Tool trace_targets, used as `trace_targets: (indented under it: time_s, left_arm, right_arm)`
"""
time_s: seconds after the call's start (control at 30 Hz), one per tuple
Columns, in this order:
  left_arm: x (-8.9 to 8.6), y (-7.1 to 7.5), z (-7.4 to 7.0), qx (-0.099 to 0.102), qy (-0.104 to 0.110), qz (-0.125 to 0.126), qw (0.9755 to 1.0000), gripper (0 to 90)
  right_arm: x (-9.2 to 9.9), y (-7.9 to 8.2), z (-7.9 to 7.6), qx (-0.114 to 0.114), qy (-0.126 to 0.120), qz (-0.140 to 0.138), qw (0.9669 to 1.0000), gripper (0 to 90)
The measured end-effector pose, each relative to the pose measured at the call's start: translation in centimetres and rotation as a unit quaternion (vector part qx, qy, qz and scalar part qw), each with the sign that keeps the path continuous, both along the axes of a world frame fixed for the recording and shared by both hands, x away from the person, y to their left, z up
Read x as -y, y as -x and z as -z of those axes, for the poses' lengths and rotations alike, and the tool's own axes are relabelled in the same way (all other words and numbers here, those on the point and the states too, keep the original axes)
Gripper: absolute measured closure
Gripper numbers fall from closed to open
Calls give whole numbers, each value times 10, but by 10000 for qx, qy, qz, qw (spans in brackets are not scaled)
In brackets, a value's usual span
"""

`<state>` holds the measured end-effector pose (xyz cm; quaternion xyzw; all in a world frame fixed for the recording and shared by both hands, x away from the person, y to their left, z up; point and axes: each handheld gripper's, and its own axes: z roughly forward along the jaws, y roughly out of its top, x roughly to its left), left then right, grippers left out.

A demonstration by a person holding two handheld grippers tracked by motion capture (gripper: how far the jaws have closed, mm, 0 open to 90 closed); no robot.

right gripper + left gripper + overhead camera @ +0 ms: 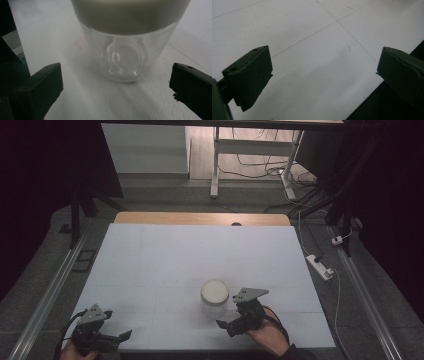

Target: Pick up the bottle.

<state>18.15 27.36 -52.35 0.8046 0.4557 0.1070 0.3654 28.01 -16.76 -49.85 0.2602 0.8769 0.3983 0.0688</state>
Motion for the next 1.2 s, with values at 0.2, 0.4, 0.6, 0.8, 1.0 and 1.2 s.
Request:
trace_targets:
  time_s: [0.2, 0.4, 0.6, 0.8, 1.0, 1.2]
  left_arm:
    - [0, 0, 0, -2, 0, 11, 10000, 11]
    - [0, 0, 0, -2, -11, 15, 10000, 11]
    - [1, 0, 0, -18, -31, 39, 10000, 11]
    - [1, 0, 0, -20, -41, 47, 10000, 11]
    - [2, 0, 0, -22, -59, 60, 10000, 11]
    - [2, 0, 0, -26, -79, 76, 9999, 11]
  right_arm:
    - [-10, -7, 0, 26, -28, -82, 10000, 0]
    - [-21, -16, 2, 141, -25, -48, 9999, 0]
    - [-29, -23, 6, 152, -13, -55, 9999, 0]
    - [-35, -29, 10, 140, 17, -44, 9999, 0]
    - [-39, -31, 11, 168, -32, -24, 9999, 1]
    - [-38, -31, 8, 223, -29, 17, 9997, 44]
